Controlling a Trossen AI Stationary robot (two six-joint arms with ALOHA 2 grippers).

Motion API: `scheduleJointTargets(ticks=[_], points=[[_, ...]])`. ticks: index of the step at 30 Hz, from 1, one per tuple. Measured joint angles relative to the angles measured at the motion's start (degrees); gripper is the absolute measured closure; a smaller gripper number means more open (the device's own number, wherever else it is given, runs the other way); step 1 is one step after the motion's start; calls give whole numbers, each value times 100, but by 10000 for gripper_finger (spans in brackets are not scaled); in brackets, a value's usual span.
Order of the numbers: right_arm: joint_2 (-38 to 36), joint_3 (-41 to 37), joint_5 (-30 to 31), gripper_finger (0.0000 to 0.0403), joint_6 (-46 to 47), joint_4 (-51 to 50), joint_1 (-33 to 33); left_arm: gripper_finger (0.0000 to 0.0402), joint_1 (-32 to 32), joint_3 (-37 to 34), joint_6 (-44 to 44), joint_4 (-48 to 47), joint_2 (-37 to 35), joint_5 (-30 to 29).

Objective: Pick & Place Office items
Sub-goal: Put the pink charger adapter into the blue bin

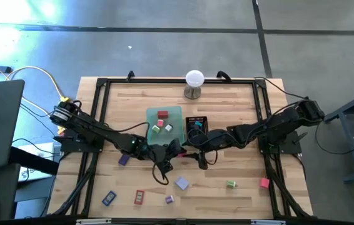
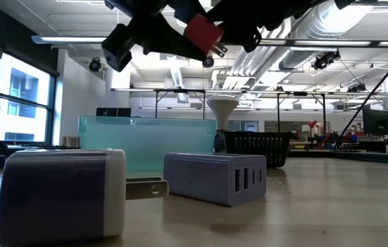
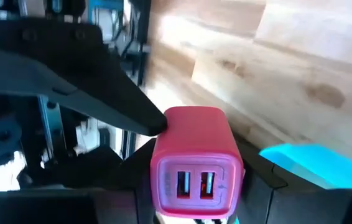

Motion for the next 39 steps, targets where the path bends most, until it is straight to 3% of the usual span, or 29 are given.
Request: scheduleJointTargets(ticks=[2, 7, 15, 19, 24, 27, 34, 39], points=[[-14, 0, 208, 176, -36, -8, 11, 254, -59, 0, -439, -74, 0, -275], [-33, 0, 604, 153, -61, -103, 4, 254, -193, 4, -2744, -778, -73, -1144], [-29, 0, 599, 149, -168, -190, 0, 254, -51, 3, -5139, -3001, -331, -861], [-29, 0, 601, 148, -168, -153, 0, 255, 113, 2, -5555, -3047, -474, -653], [-29, 0, 531, 148, -159, -158, 0, 255, 449, -56, -5724, -2949, -485, 120], [-29, 0, 531, 148, -129, -195, 0, 255, 755, -260, -5897, -2880, -485, 176], [-24, -2, 527, 148, -124, -418, -2, 254, 1162, -739, -5986, -1771, -483, 1066], [-24, -2, 527, 148, -126, -424, -1, 254, 1208, -1093, -5980, -1367, -483, 1107]])
